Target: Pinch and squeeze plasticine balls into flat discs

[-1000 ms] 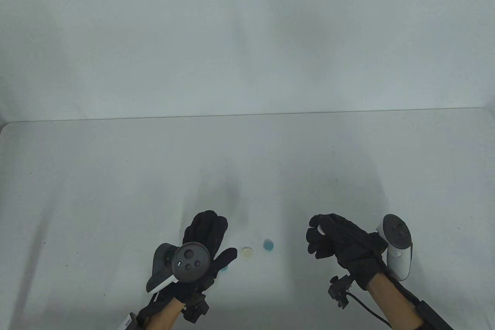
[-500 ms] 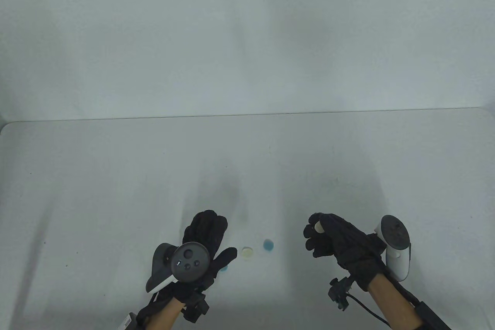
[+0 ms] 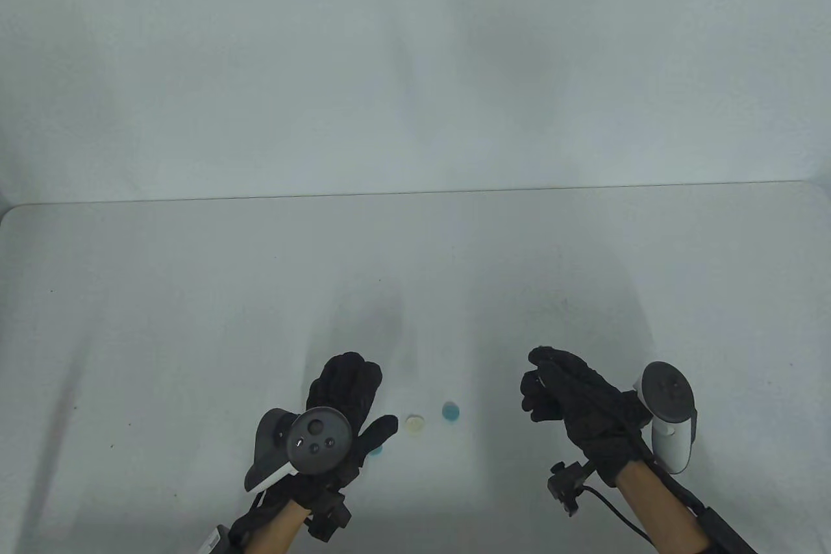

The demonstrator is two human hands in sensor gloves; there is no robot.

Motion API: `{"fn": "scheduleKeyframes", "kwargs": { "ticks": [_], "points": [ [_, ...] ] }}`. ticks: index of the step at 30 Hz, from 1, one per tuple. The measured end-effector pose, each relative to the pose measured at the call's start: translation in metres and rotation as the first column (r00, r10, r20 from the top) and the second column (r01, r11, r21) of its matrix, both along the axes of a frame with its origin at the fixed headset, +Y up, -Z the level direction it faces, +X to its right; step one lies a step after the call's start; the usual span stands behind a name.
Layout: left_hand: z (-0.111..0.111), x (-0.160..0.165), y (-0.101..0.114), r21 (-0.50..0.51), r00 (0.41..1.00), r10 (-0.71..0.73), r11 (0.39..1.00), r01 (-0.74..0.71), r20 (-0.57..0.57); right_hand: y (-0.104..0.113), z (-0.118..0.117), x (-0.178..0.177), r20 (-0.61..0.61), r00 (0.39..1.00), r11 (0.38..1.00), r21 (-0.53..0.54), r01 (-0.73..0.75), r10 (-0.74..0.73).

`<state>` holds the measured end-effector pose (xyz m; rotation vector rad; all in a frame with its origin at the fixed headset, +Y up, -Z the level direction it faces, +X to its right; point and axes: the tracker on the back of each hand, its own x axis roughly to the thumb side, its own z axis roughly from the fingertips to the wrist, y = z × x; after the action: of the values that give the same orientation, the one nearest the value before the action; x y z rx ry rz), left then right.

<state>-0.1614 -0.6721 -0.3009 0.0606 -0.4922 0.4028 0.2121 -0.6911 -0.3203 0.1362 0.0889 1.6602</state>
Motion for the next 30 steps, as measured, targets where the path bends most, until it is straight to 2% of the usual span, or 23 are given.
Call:
{"fn": "scheduleKeyframes", "kwargs": {
  "ticks": [4, 8, 23, 28, 30],
  "points": [
    [0.000, 0.000, 0.000, 0.000, 1.000, -0.003, 1.000, 0.003, 0.001, -0.002, -0.002, -0.001, -0.066, 0.995, 0.997, -0.040, 0.069, -0.071],
    [0.000, 0.001, -0.001, -0.006, 1.000, -0.007, 1.000, 0.007, 0.003, -0.003, -0.003, 0.001, -0.073, 0.994, 0.995, -0.065, 0.077, -0.082],
    [0.000, 0.000, -0.001, 0.000, 1.000, -0.002, 1.000, 0.002, 0.004, -0.002, -0.003, 0.000, -0.042, 0.999, 0.999, -0.044, -0.028, 0.026],
    [0.000, 0.000, -0.001, 0.001, 1.000, -0.004, 1.000, 0.004, 0.003, -0.012, -0.005, 0.001, -0.110, 0.986, 0.987, -0.121, 0.109, -0.123],
    [0.000, 0.000, -0.002, -0.003, 1.000, -0.005, 1.000, 0.005, 0.003, -0.014, -0.005, 0.002, -0.097, 0.983, 0.980, -0.138, 0.140, -0.154]
  ]
}}
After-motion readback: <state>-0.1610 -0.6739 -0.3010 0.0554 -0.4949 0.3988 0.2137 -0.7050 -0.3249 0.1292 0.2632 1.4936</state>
